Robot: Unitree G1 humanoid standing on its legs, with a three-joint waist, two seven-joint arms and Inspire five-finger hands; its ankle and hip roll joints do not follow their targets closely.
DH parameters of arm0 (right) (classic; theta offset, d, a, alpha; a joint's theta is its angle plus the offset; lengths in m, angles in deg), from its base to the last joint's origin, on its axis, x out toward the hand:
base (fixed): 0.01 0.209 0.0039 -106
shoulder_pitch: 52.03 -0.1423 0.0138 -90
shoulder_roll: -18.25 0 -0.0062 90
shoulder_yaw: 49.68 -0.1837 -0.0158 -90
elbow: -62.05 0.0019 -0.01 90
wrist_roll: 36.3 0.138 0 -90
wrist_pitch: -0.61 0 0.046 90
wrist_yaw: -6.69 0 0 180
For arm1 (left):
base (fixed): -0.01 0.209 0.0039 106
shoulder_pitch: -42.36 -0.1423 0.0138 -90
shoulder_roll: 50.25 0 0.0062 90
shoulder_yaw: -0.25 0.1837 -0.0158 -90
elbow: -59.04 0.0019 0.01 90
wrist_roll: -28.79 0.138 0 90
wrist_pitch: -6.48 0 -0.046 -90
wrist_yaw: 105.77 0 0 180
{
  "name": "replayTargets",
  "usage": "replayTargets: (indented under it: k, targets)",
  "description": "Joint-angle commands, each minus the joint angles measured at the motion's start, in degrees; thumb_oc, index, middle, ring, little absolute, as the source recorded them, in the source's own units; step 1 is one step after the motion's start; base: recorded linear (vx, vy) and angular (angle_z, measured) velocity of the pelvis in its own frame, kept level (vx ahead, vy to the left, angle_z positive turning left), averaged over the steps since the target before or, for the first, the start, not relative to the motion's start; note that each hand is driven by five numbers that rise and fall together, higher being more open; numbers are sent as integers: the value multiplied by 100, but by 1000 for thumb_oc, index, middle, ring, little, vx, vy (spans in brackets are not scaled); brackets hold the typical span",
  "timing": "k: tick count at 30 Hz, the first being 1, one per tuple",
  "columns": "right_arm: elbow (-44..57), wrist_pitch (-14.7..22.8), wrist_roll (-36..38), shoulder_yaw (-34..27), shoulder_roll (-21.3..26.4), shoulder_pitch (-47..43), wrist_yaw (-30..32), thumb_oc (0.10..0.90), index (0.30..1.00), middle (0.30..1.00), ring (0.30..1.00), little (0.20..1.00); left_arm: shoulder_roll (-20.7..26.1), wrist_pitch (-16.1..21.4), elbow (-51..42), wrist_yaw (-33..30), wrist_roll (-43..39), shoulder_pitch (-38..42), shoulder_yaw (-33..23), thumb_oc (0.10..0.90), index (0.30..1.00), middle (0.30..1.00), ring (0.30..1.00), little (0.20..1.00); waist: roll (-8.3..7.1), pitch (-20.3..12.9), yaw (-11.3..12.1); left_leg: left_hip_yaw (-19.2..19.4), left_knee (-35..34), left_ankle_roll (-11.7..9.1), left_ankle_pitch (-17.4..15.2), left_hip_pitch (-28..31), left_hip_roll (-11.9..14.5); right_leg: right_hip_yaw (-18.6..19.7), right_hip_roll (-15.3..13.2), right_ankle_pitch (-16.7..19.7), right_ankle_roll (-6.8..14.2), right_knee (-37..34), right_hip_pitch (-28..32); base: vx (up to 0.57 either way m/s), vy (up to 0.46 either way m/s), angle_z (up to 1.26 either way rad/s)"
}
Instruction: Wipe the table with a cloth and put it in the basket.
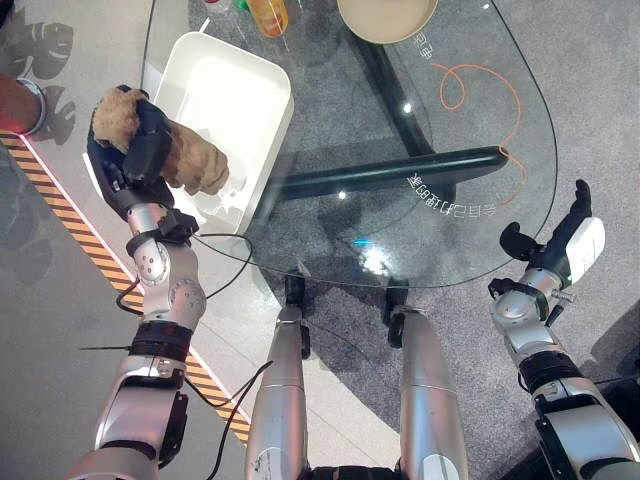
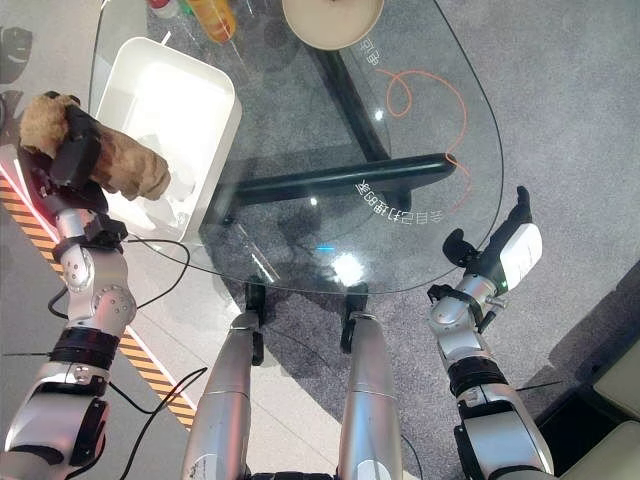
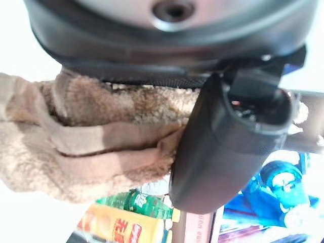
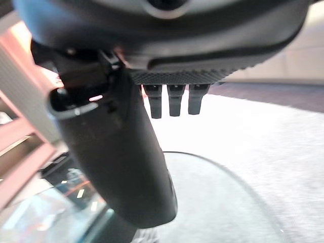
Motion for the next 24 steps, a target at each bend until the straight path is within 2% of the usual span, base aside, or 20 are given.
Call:
replayTargets:
  k: [1,11,17,24]
  targets:
    - [-150,467,211,6,331,-214,282,800,900,900,900,900,744,588,-126,-457,728,797,-205,100,300,300,300,200,-27,-153,-116,604,529,581,-661,19,-310,-5,312,208,-25,-602,359,-26,1,-4]
    - [-1794,448,380,149,408,-435,-372,800,900,900,900,900,1398,-127,1036,-1258,1608,1798,620,100,300,300,300,200,16,-153,-180,667,490,583,-634,-22,-258,8,327,234,-34,-695,322,-5,0,-1]
    - [-2023,277,414,276,400,-429,-523,800,900,900,900,900,1568,-667,1481,-1593,2061,2168,1090,100,300,300,300,200,49,-153,-235,684,478,591,-624,-49,-269,25,332,254,-37,-726,268,0,0,0]
    - [-2157,116,426,338,401,-435,-620,800,900,900,900,900,1712,-1151,2171,-1520,2274,2486,1371,100,300,300,300,200,53,-153,-337,742,427,588,-597,-21,-260,51,345,266,-38,-758,245,1,14,0]
